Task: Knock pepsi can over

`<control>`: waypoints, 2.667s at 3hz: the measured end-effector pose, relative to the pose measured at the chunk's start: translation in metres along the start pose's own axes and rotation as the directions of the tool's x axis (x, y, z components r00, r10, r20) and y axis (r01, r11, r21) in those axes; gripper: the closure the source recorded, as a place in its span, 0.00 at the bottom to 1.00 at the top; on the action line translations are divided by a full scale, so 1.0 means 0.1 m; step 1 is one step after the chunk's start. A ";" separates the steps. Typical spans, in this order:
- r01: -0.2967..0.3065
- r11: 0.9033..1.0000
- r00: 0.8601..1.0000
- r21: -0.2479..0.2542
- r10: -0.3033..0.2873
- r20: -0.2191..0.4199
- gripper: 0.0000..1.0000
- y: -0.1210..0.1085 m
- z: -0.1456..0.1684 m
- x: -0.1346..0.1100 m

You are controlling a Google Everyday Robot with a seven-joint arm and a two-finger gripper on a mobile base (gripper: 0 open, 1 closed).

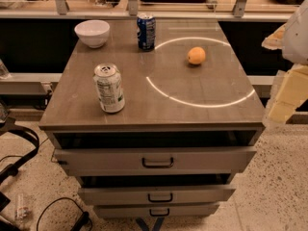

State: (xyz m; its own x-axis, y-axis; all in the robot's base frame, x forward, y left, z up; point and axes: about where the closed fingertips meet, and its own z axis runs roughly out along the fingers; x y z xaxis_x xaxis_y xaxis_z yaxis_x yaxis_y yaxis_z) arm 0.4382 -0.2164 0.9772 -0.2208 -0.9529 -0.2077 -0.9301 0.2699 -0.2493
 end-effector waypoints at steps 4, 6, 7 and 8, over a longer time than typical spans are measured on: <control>-0.185 0.969 0.914 0.166 0.107 0.392 0.00 -0.80 0.37 -0.25; -0.349 0.890 0.675 0.294 0.021 0.737 0.00 -1.76 0.35 -0.45; -0.415 0.837 0.640 0.358 -0.011 0.768 0.00 -2.07 0.22 -0.44; -0.415 0.837 0.640 0.358 -0.011 0.768 0.00 -2.07 0.22 -0.44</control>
Offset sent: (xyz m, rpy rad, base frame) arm 0.0621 0.0075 0.0191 0.1043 -0.1783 -0.0087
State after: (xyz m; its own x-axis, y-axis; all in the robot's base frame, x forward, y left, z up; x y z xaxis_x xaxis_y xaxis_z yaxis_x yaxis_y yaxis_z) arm 0.6473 -0.2271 1.0169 0.0943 -0.5070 -0.8567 -0.5818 0.6703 -0.4607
